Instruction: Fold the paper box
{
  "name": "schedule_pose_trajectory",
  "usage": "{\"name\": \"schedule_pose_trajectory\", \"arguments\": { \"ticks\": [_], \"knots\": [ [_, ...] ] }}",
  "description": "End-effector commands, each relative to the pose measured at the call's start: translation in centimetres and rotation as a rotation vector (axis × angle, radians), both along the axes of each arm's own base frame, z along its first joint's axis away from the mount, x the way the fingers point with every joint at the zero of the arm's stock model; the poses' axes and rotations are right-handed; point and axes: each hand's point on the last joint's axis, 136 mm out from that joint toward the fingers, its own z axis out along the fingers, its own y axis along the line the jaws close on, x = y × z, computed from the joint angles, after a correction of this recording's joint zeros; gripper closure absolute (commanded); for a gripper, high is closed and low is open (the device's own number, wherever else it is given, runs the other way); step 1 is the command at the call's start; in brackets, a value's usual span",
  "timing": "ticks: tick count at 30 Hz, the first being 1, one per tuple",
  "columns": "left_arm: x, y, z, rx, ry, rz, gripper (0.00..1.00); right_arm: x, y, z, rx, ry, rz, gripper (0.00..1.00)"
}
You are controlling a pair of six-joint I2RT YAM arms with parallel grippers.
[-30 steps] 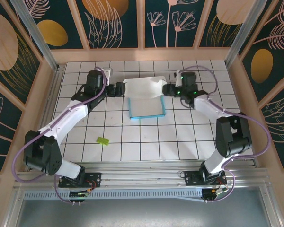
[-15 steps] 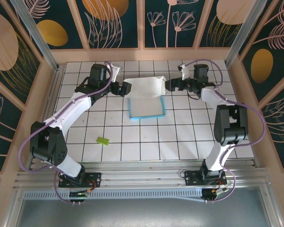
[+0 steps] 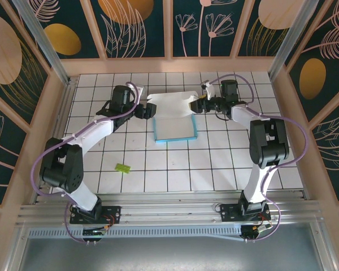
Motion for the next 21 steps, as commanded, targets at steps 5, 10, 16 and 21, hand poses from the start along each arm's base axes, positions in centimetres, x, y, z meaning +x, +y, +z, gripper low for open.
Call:
{"name": "schedule_pose_trajectory", "arguments": {
  "ticks": [5, 10, 16, 21],
  "knots": [
    [2.2, -0.2, -1.4, -0.018, -0.012, 0.037, 0.09, 0.2, -0.1, -0.3, -0.037, -0.033, -0.055, 0.48],
    [3.1, -1.1, -1.9, -0.053, 0.023, 0.016, 0.13, -0.1, -0.1, 0.1, -0.033, -0.024, -0.061, 0.48],
    [3.2, -1.9, -2.2, -0.108, 0.047, 0.008, 0.24, -0.3, 0.1, 0.3, -0.033, -0.018, -0.087, 0.48],
    [3.0, -2.0, -2.1, -0.122, 0.054, 0.005, 0.33, 0.0, 0.1, 0.3, -0.049, -0.011, -0.121, 0.49]
  ]
}}
